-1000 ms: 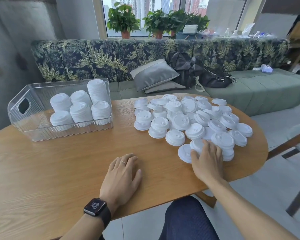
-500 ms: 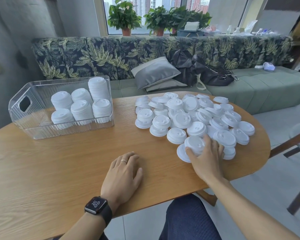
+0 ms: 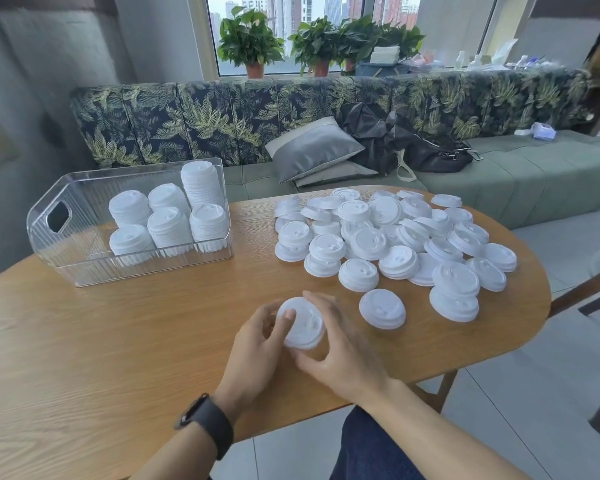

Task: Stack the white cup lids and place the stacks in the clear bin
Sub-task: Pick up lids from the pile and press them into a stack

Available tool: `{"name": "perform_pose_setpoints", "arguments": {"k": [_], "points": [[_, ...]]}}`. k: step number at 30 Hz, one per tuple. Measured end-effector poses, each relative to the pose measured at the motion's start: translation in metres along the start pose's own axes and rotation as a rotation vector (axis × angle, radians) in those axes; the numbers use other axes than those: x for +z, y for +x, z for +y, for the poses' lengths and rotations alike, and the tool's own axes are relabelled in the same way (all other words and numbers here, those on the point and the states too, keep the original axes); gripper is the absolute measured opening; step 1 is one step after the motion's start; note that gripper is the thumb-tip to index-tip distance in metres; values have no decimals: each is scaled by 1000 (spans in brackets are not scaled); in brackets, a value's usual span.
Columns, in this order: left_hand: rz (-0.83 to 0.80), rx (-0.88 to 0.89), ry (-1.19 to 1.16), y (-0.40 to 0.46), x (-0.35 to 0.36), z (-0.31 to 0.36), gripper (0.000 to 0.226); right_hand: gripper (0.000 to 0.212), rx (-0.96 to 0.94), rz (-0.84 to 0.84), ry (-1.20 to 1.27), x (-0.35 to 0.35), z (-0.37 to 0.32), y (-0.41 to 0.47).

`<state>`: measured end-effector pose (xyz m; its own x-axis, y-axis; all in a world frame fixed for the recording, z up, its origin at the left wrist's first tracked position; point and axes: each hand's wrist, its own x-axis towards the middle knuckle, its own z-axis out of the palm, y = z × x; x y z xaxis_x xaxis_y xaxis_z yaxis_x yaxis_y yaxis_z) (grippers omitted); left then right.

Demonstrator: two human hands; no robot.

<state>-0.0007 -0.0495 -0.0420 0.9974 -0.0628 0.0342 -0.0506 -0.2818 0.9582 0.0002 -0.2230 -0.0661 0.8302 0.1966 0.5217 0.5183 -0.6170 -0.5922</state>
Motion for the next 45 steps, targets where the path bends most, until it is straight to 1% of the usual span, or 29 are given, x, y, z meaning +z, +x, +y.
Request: {"name": "perform_pose_setpoints", "arguments": {"k": [3,6,8,11,12,13,16,18,19,21,24,26,28,31,35,37,39,43,45], "points": [[15,-45,-65,8,-4,-3,20,76,5,-42,26,2,-3,-2],[7,-124,-108,14,-10,-11,17,80,51,-64,-25,-1,3,-4],[19,-167,-165,15,-12,-14,17,78,120,18,-77,-8,10,-4],[58,-231,-297,17,-13,-15,18,66,255,251,-206,-24,26,0],[66,-243,-329,18,-12,-15,18,66,331,296,-254,-29,33,1],[71,-251,-356,17,-13,-14,19,70,423,303,-303,-35,39,3],[90,-265,-403,18,-12,-15,21,96,675,214,-396,-45,49,3],[101,-270,-431,18,-13,-16,23,110,765,179,-391,-48,52,2],[104,-271,-442,18,-13,-16,24,113,793,172,-392,-48,52,3],[107,-272,-473,17,-13,-15,25,107,823,158,-408,-47,54,4],[110,-275,-523,16,-13,-14,27,90,812,164,-402,-45,54,4],[109,-283,-536,16,-13,-15,27,82,732,213,-325,-44,46,4],[104,-297,-548,17,-14,-14,27,75,651,226,-131,-41,34,5],[81,-325,-596,19,-16,-11,25,76,601,112,252,-26,16,11],[66,-330,-634,19,-23,-13,27,88,627,-91,560,-8,5,17],[58,-320,-607,18,-26,-16,29,90,654,-159,641,-3,-1,20],[39,-317,-579,18,-27,-17,29,91,684,-193,702,0,-4,22],[-22,-305,-546,19,-28,-18,30,92,745,-221,774,-1,-6,26],[-39,-306,-541,19,-28,-18,29,86,765,-215,793,-2,-6,27]]}}
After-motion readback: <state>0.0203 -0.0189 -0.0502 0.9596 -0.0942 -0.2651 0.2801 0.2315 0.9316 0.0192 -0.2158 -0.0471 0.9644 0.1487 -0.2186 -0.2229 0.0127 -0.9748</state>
